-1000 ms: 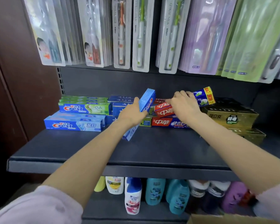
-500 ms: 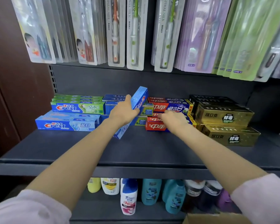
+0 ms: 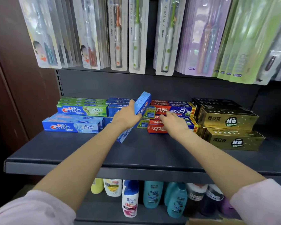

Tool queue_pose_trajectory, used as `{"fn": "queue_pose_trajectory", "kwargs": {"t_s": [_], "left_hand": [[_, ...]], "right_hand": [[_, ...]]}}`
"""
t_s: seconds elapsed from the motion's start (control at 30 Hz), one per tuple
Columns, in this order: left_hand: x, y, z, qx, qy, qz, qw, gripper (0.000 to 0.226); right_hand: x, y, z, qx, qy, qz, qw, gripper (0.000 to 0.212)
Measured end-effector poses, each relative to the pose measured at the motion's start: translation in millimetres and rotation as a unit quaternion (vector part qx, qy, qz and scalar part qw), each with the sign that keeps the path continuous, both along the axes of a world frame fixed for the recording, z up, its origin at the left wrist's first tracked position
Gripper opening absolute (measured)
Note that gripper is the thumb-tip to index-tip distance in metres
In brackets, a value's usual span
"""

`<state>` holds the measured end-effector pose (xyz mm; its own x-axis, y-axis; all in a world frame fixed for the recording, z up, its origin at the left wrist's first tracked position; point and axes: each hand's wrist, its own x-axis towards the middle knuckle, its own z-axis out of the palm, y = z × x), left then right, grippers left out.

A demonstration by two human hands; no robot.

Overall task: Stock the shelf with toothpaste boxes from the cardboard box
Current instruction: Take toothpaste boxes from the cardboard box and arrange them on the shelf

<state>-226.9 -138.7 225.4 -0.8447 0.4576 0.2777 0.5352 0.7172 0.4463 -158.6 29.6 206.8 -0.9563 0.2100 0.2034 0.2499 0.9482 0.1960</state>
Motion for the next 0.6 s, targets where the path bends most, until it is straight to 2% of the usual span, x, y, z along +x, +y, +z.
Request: {"fn": "queue_pose_trajectory", "kwargs": {"t_s": [0.2,0.3,0.33,0.4,0.47,0.53,0.57,0.6], "left_hand": [[2.7,3.9,3.0,-0.015,-0.004,0.016,1.0,0.041],[7.4,4.5,4.4,0.005,-0.001,0.015,1.0,0.042],[9.9,4.7,3.5,0.024,0.007,0.007,1.0,0.039],[14.6,5.1,1.6,0.099,-0.002,-0.019,0.995,0.036],[20.0,4.9,2.0,0.265,-0.094,-0.046,0.958,0.032],[24.6,3.3,4.7,0.414,-0.192,-0.052,0.888,0.024],[26.6,1.6,6.2,0.451,-0.22,-0.047,0.864,0.022],[27.9,-1.5,7.2,0.473,-0.239,-0.041,0.847,0.023]], "right_hand": [[-0.8,1.7,-0.4,0.017,0.001,0.003,1.0,0.051],[1.5,3.9,1.1,0.0,-0.006,0.014,1.0,0.047],[2.3,4.6,2.9,-0.035,-0.003,0.016,0.999,0.045],[3.4,2.9,11.4,-0.168,0.053,0.042,0.984,0.042],[5.4,-7.3,24.4,-0.345,0.105,0.108,0.926,0.038],[10.6,-26.7,36.1,-0.52,0.073,0.172,0.833,0.032],[12.8,-37.4,38.2,-0.575,0.04,0.187,0.795,0.029],[13.7,-48.0,38.1,-0.599,0.02,0.2,0.775,0.026]]}}
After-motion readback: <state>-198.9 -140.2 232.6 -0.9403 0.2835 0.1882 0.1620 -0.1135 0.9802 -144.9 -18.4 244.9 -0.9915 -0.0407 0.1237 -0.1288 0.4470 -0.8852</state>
